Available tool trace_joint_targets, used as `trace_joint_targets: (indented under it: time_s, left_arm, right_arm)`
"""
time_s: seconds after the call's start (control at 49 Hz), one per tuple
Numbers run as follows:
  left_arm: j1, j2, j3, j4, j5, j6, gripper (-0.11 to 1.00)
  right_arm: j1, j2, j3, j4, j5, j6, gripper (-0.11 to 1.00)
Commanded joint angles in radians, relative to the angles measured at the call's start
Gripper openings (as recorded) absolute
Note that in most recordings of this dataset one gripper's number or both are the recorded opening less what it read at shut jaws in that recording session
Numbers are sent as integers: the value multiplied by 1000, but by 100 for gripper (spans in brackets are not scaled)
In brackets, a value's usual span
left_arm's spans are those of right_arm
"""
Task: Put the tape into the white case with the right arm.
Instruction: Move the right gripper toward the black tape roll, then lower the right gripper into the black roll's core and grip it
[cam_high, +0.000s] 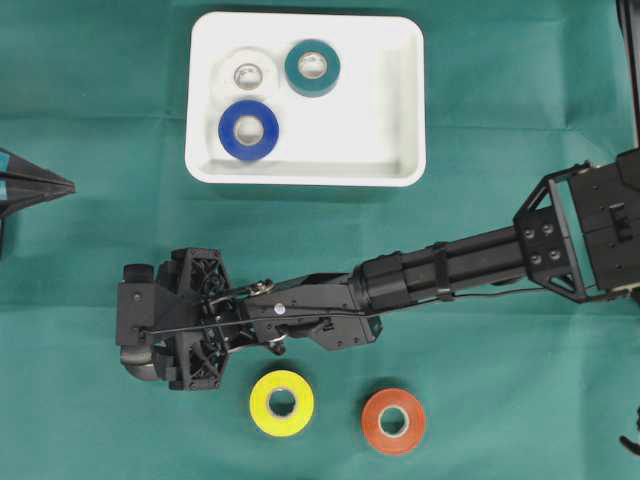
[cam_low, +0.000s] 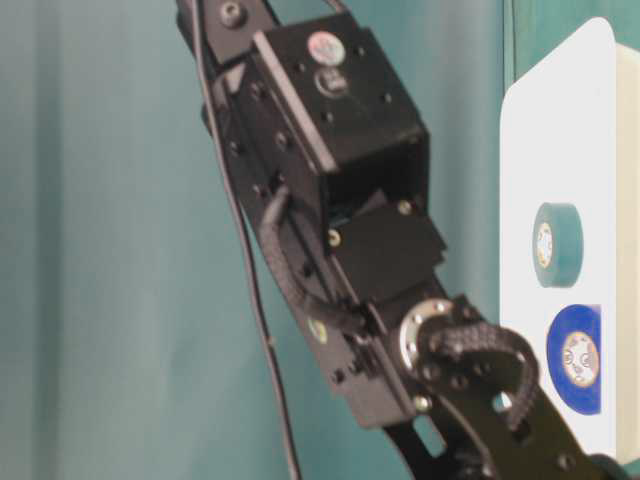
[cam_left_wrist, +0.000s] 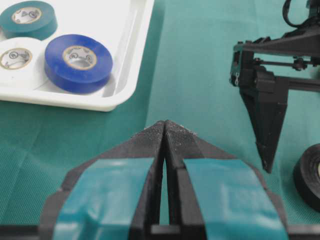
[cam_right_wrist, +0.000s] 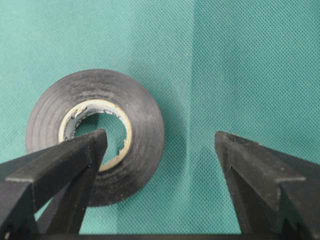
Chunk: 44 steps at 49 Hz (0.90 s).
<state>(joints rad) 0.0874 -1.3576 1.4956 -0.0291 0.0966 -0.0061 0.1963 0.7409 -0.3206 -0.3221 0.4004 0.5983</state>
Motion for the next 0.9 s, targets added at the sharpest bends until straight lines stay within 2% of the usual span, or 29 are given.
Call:
trace_joint_targets:
  time_s: [0.0, 0.265, 0.306, 0.449, 0.551, 0.877]
  left_arm:
    - [3, 8, -11, 0, -6, 0, 0]
    - [2, 8, -12, 0, -6, 0, 0]
    - [3, 8, -11, 0, -6, 0, 0]
    - [3, 8, -11, 0, -6, 0, 0]
    - [2, 8, -11, 0, -5, 0, 0]
    - [2, 8, -11, 0, -6, 0, 0]
  right_arm:
    - [-5, -9, -41, 11, 5, -2, 60]
    - [-5, 3, -55, 11, 5, 2, 57]
    - [-5, 5, -55, 9, 0, 2, 51]
    - [-5, 3, -55, 5, 0, 2, 16]
    - [-5, -2, -55, 5, -2, 0, 4]
    - [-5, -29, -55, 5, 3, 3, 2]
